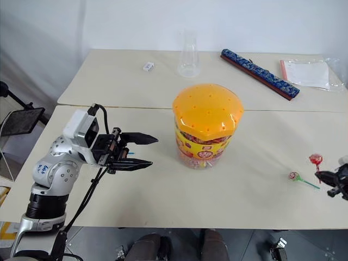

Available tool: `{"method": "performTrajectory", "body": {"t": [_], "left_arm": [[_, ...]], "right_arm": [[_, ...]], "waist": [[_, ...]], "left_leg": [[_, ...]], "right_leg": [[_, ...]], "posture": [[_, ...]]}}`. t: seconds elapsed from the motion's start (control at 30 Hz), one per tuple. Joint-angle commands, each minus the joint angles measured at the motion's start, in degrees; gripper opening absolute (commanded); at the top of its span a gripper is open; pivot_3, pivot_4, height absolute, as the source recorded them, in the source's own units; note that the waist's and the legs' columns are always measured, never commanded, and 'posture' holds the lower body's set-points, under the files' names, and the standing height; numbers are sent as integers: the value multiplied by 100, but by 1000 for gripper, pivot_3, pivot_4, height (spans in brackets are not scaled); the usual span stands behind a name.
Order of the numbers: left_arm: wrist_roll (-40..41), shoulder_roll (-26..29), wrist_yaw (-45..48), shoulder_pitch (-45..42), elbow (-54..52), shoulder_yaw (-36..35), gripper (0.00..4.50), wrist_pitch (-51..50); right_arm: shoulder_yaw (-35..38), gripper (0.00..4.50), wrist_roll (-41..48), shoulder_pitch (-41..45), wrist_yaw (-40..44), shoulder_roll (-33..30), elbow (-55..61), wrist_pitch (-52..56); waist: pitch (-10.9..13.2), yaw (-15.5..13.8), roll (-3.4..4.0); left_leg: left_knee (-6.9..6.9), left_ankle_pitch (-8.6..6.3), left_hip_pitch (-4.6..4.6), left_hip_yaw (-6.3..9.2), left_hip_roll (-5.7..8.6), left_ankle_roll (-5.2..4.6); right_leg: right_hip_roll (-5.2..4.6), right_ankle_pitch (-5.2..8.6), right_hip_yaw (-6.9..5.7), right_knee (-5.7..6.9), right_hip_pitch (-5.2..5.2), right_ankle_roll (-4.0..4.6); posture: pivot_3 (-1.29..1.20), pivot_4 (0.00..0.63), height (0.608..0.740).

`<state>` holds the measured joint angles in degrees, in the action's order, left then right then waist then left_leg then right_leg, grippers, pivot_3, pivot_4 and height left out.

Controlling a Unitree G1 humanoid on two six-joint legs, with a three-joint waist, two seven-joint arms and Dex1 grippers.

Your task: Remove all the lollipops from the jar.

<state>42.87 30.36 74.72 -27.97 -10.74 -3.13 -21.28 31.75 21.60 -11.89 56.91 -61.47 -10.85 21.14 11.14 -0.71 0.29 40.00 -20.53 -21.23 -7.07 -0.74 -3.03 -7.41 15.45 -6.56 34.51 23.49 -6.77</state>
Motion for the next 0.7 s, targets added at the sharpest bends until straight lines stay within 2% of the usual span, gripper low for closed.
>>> {"method": "performTrajectory", "body": {"t": [0.03,0.23,0.4,0.53,0.7], "left_arm": [[-49,63,-95,-67,-123,-15,2684,31],[-104,103,-458,27,9,-173,2684,-56],[-797,399,-769,590,571,-333,2684,353],[-1813,351,-1669,1011,941,-533,2684,1388],[-2300,437,-2139,1738,682,-715,2684,1921]], "right_arm": [[43,690,-5,33,291,52,-242,-249],[510,2739,901,203,1159,381,223,-398],[134,4477,1119,498,1449,861,1497,-1263],[-692,4477,1034,963,1852,1153,1870,-1764],[-1324,4477,834,1438,2032,1381,1512,-2163]], "waist": [[0,-21,0],[0,-51,1],[-2,-24,5],[-1,-14,4],[-1,-77,3]], "left_leg": [[0,0,0,0,0,0],[4,0,0,4,0,0],[0,-1,7,6,-5,1],[1,-3,7,9,-6,5],[0,-8,-2,21,4,4]], "right_leg": [[-1,0,0,0,0,0],[-2,0,0,1,-2,0],[0,0,-4,8,-1,0],[-2,0,-5,12,1,1],[-28,0,-6,9,2,0]], "posture": [[0,150,740],[0,150,740],[0,150,740],[0,150,740],[0,150,740]]}}
